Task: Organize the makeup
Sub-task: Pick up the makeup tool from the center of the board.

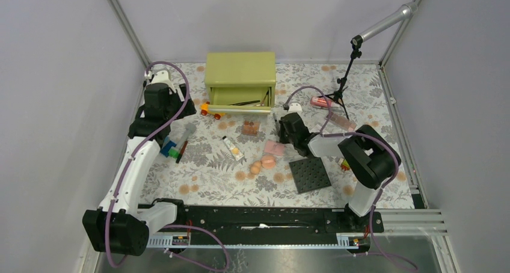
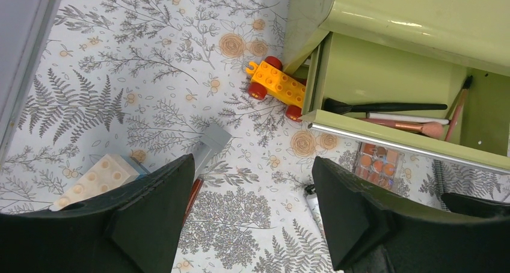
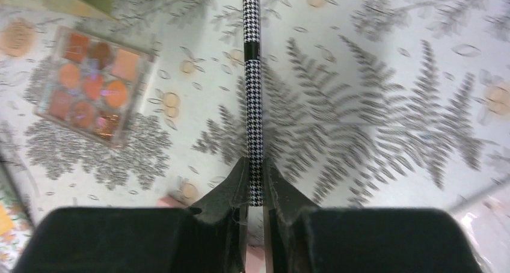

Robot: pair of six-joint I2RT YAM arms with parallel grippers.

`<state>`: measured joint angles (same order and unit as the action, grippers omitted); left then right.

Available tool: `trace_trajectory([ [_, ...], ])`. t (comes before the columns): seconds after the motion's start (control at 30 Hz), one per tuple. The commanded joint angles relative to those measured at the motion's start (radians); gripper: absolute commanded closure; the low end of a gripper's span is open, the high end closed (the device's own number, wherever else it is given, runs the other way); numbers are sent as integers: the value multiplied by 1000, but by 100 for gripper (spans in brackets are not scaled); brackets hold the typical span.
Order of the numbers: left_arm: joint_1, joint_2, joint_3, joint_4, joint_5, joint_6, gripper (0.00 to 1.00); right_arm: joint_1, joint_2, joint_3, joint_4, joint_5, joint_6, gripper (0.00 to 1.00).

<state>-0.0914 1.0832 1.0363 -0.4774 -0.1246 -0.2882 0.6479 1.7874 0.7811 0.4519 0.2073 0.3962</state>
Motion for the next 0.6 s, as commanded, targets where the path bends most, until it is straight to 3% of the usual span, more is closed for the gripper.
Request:
trace_trajectory([
  [0.0,5,19,8,30,29,-6,21,5,-56,-42,-213,171,-33,85],
  [0.23,6,-16,-5,34,2,-8,19,5,-53,-36,-241,147,-28,67],
  [0.33,4,10,4,37,50,-10,20,5,-29,-2,-290,105,-61,66],
  [0.43,5,16,16,18,21,-8,19,5,-8,17,-324,139,-66,74],
  [0.57,9,-31,-6,35,-16,-5,17,4,-17,17,-335,183,-36,98],
])
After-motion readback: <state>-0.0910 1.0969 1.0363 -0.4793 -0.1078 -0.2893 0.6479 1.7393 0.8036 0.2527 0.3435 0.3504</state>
